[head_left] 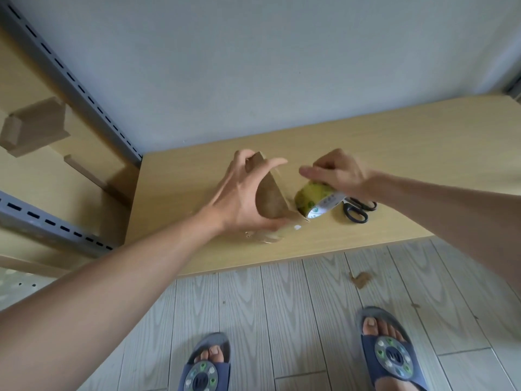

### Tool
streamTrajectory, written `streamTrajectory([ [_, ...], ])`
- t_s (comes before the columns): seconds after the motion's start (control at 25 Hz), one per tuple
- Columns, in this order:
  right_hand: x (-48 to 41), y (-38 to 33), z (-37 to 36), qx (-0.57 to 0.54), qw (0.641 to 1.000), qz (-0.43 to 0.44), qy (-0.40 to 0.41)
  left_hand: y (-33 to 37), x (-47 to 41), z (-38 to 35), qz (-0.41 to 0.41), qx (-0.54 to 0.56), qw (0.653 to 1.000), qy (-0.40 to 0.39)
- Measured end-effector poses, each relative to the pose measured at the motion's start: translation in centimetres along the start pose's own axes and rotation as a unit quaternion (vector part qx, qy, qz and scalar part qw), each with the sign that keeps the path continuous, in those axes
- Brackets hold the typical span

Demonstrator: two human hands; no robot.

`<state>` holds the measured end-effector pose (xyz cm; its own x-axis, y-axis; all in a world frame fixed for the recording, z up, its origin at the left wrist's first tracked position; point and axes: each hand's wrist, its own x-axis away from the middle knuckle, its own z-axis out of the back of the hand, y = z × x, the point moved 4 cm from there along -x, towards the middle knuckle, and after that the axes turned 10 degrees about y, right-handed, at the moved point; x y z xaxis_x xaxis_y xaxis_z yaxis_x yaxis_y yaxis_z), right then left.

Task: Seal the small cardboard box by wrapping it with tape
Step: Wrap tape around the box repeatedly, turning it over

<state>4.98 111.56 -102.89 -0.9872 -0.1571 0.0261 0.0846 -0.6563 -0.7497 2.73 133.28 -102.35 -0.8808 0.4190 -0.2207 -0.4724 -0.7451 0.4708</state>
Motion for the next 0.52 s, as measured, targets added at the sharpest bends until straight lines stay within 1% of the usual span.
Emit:
streamTrajectory([
  [0.08, -0.3, -1.2, 1.2, -0.062, 0.997, -0.019, 0.030, -1.1, 1.1, -0.5, 0.003, 0.052, 0.998, 0.019],
  [0.12, -0.2, -1.9, 1.3, -0.082, 0.996, -0.017, 0.025, -1.7, 1.5, -0.7, 0.014, 0.062, 0.998, 0.022],
  [0.16, 0.0, -2.6, 1.1, -0.088, 0.996, -0.006, 0.009, -2.4, 1.7, -0.8, 0.030, 0.064, 0.997, 0.013],
  [0.24, 0.6, -4.0, -0.1, -0.092, 0.995, 0.026, -0.030, -3.9, 1.9, -0.7, 0.075, 0.052, 0.995, -0.044],
  [0.28, 0.8, -4.6, -1.0, -0.089, 0.994, 0.045, -0.045, -4.5, 2.1, -0.5, 0.092, 0.038, 0.992, -0.072],
  [0.36, 1.0, -6.0, -2.6, -0.065, 0.993, 0.089, -0.052, -5.2, 2.7, -0.3, 0.100, -0.008, 0.990, -0.097],
  [0.44, 0.9, -7.3, -3.6, -0.041, 0.992, 0.117, -0.034, -4.9, 2.6, -0.2, 0.066, -0.100, 0.986, -0.113],
  [0.52, 0.3, -7.8, -4.1, -0.041, 0.992, 0.114, -0.018, -4.0, 1.9, -0.4, 0.041, -0.163, 0.975, -0.143],
])
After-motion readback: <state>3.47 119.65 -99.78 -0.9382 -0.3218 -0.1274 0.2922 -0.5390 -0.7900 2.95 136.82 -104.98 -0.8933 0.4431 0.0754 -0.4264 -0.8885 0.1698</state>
